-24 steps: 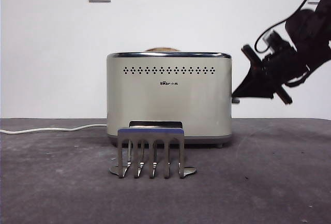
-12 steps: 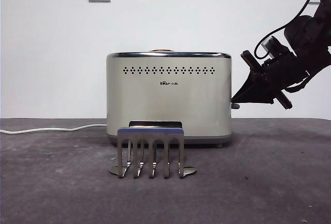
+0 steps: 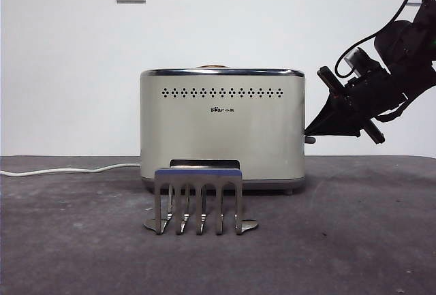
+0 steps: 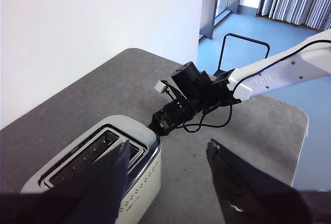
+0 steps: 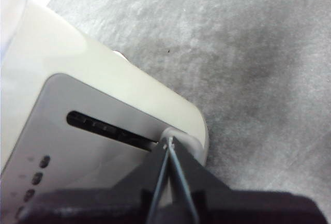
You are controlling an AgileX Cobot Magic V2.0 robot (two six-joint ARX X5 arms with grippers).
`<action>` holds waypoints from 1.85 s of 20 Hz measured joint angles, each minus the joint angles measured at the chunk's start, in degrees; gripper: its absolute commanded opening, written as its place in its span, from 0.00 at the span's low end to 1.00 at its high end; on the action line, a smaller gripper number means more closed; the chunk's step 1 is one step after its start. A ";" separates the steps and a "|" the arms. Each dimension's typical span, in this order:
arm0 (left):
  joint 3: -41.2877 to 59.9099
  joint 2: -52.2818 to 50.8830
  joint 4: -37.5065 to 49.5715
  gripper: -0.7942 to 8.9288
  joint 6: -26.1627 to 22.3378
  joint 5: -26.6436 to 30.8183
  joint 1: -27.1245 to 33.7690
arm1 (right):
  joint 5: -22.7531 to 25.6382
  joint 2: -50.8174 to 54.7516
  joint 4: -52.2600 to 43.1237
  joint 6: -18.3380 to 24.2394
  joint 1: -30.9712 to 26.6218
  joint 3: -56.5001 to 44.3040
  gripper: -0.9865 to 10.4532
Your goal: Pick up a slice of bread from the rack,put the bread on the toaster,press the button
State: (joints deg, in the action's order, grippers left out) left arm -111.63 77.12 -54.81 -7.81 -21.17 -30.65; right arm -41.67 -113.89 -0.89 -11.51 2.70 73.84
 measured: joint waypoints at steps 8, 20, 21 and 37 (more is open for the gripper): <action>0.00 0.00 -1.11 0.34 0.00 0.00 0.00 | 1.36 14.78 5.35 0.02 -0.85 -0.52 0.08; 0.00 0.00 -10.88 0.34 -0.02 0.02 0.00 | 1.20 48.22 51.12 14.49 1.22 -0.52 0.08; 0.00 0.00 -11.50 0.34 -0.02 0.02 0.00 | 1.20 49.33 53.79 15.74 1.20 -0.52 0.08; 0.00 0.00 -18.43 0.05 -0.20 0.04 0.00 | 1.36 54.34 68.19 22.93 1.18 -0.52 0.08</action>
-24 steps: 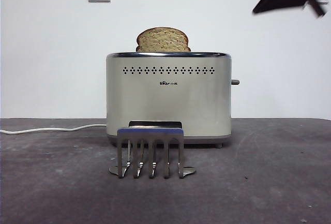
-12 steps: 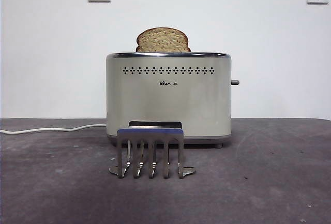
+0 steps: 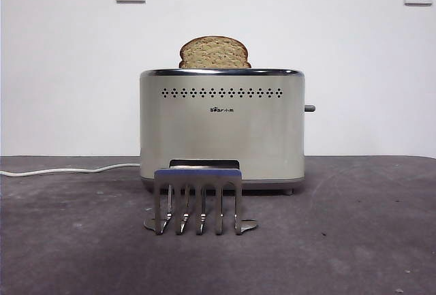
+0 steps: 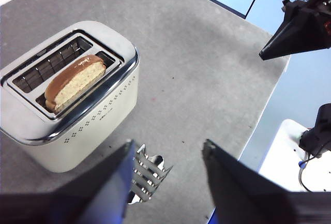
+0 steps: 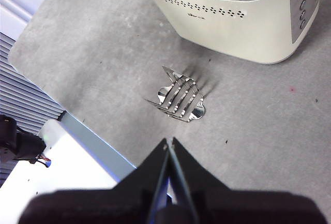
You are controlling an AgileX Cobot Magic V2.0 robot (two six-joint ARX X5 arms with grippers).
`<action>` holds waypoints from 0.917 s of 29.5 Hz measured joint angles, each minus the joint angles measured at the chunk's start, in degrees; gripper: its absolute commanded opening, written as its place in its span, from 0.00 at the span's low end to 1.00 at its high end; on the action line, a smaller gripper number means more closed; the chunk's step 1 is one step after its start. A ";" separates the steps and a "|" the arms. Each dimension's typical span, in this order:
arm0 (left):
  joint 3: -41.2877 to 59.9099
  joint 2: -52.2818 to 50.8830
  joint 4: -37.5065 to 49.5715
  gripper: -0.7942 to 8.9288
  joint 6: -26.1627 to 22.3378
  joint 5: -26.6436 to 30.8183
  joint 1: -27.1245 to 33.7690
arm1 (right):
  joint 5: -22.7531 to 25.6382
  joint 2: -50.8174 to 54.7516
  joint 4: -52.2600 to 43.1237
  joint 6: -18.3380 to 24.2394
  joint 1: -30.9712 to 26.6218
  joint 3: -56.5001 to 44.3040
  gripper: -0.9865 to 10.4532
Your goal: Pick up a slice of bread from the rack,put the bread on the toaster,press the button
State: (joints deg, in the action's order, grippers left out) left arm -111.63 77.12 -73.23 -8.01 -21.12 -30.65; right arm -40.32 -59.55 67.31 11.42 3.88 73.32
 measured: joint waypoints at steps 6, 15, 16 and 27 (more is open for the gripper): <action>0.00 0.00 -0.44 0.08 -0.59 0.00 0.00 | 0.00 0.00 0.00 0.00 0.00 0.00 0.09; 0.00 0.00 -0.44 0.08 -0.74 0.04 0.00 | 0.07 -0.02 0.00 0.02 -0.07 0.00 0.09; 0.00 0.00 -0.44 0.08 -0.74 0.04 0.00 | 0.07 -0.02 0.00 0.02 -0.07 0.00 0.09; 0.00 -0.11 0.46 0.08 -1.31 2.82 0.59 | 0.07 -0.04 0.00 0.02 -0.09 0.00 0.09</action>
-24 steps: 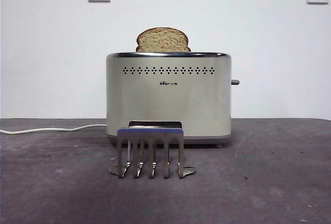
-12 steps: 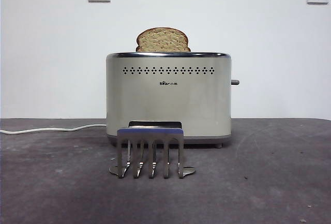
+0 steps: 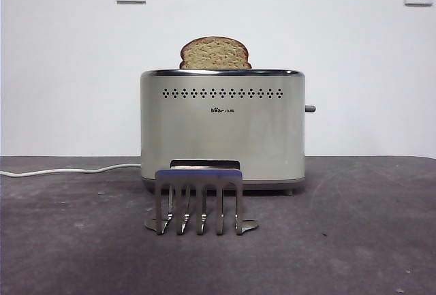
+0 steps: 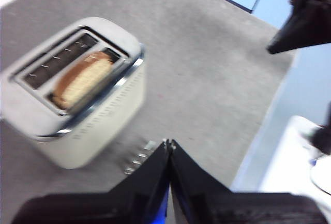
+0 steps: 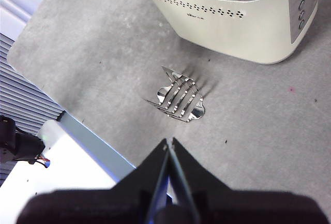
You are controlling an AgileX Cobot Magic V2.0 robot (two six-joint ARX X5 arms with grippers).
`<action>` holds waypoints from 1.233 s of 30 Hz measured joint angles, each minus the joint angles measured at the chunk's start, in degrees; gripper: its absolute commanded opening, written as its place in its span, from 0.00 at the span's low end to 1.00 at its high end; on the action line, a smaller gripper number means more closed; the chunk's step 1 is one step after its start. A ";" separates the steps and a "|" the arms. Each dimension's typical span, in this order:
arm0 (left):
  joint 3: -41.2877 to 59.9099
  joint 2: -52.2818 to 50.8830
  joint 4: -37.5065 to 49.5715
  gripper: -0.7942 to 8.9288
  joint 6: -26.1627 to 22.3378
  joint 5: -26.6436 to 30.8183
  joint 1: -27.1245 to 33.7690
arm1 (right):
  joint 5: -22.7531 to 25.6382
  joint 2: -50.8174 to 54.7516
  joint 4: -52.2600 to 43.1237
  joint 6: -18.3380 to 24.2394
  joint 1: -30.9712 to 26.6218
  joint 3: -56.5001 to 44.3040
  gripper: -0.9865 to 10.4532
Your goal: Pick up a slice of bread from the rack,put the bread on the toaster,press the button
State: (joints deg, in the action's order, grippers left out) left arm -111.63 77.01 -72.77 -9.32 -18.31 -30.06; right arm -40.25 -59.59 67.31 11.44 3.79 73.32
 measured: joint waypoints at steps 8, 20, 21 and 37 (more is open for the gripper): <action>0.50 -6.82 15.04 0.08 -1.81 2.64 9.66 | 0.02 0.00 -0.02 0.07 0.00 0.00 0.09; 32.72 -29.38 52.61 0.08 -2.25 5.33 25.31 | 0.04 0.00 -0.02 0.15 0.00 0.00 0.09; 36.28 -31.28 54.88 0.08 -2.25 6.49 25.97 | 0.04 0.00 -0.02 0.15 0.00 0.00 0.09; 89.37 -60.30 75.95 0.08 -2.25 10.16 30.71 | 0.04 0.00 -0.02 0.15 0.00 0.00 0.09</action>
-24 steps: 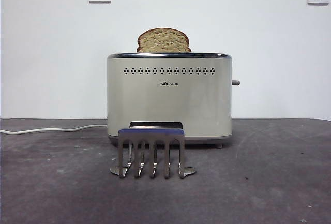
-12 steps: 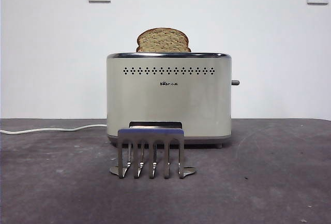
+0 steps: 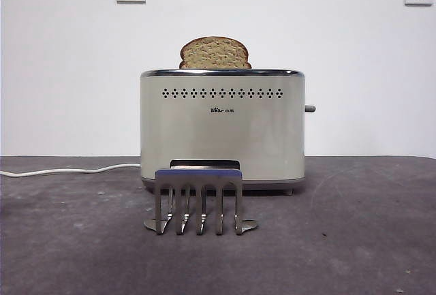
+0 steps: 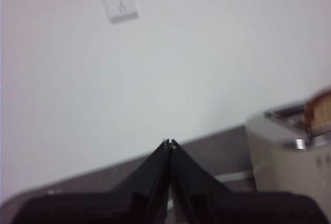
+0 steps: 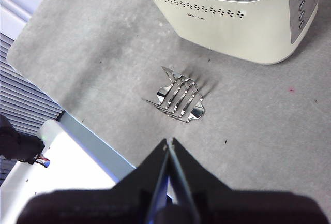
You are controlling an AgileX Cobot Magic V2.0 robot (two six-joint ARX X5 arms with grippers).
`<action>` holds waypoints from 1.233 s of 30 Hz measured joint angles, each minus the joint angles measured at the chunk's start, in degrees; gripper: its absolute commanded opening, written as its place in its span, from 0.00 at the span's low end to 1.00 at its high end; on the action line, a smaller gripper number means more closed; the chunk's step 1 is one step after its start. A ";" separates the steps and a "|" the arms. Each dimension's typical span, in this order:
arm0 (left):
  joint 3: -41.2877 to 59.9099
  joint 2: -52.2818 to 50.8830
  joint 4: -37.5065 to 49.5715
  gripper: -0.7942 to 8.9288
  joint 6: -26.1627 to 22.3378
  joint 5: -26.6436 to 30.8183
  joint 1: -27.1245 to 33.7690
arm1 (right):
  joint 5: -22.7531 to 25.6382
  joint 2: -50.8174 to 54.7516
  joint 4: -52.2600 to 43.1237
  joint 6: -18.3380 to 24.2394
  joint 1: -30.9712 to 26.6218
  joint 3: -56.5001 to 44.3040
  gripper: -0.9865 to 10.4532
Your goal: Pick up a slice of bread from the rack,put the bread on the toaster,press the button
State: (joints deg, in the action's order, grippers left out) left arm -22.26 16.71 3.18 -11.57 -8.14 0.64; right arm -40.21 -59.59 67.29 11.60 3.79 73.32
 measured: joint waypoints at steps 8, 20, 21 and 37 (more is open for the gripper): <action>13.40 -7.69 0.81 0.08 0.02 0.52 0.00 | 0.02 0.00 0.00 0.00 0.00 0.00 0.09; 20.92 -13.92 -2.05 0.08 0.04 0.52 0.00 | 0.15 0.00 0.02 0.00 0.00 0.00 0.09; 20.92 -14.40 -3.02 0.08 0.04 0.52 0.00 | 0.15 0.00 0.02 0.00 0.00 0.00 0.09; 21.22 -16.46 -13.22 0.08 7.23 0.50 0.00 | 0.15 0.00 0.00 0.00 0.00 0.00 0.09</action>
State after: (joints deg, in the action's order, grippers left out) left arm -1.04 0.25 -10.04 -4.34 -7.64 0.64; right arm -40.05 -59.59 67.29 11.60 3.79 73.32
